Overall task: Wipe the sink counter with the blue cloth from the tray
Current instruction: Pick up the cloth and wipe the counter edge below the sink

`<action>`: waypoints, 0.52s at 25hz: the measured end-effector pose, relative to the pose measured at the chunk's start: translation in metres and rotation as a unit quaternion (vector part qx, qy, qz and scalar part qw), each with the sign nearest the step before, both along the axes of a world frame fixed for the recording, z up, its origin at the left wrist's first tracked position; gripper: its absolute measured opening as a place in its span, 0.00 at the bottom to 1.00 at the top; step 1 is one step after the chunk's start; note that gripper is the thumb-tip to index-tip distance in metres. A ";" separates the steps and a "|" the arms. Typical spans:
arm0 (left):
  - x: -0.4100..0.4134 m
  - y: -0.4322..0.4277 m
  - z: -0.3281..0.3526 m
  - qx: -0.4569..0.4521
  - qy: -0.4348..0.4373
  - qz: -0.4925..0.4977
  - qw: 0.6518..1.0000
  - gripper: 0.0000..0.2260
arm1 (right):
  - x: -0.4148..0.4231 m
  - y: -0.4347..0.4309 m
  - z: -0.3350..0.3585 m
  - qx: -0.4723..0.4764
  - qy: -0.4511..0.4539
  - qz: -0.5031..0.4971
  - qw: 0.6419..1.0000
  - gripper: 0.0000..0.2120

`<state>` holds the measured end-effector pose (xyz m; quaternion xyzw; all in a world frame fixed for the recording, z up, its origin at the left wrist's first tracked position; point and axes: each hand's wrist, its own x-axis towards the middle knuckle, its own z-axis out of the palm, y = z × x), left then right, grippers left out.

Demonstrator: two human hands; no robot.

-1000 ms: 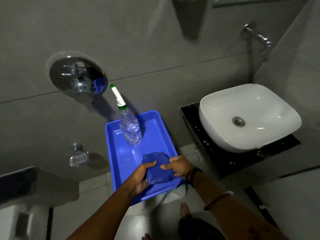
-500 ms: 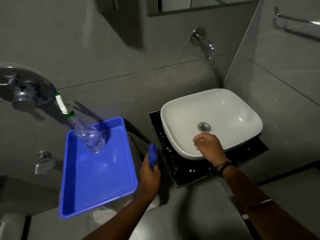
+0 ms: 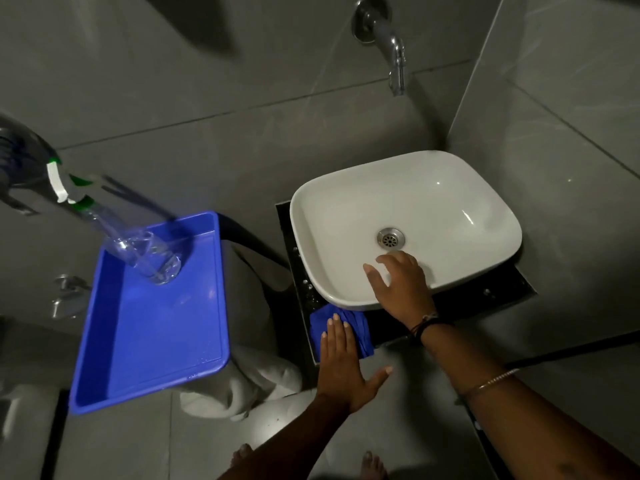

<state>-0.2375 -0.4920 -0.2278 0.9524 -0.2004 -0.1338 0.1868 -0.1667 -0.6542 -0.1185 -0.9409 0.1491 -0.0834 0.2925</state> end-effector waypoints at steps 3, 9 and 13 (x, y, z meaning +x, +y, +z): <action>-0.008 -0.021 0.001 -0.013 0.021 0.039 0.999 0.53 | 0.013 0.005 -0.011 -0.122 0.083 0.028 0.989 0.30; 0.005 0.014 -0.004 -0.011 0.019 0.012 1.000 0.53 | 0.026 0.003 -0.015 -0.165 0.128 0.055 0.976 0.39; 0.046 0.050 0.002 -0.017 0.028 -0.032 0.999 0.55 | 0.026 0.007 -0.014 -0.181 0.127 0.033 0.975 0.37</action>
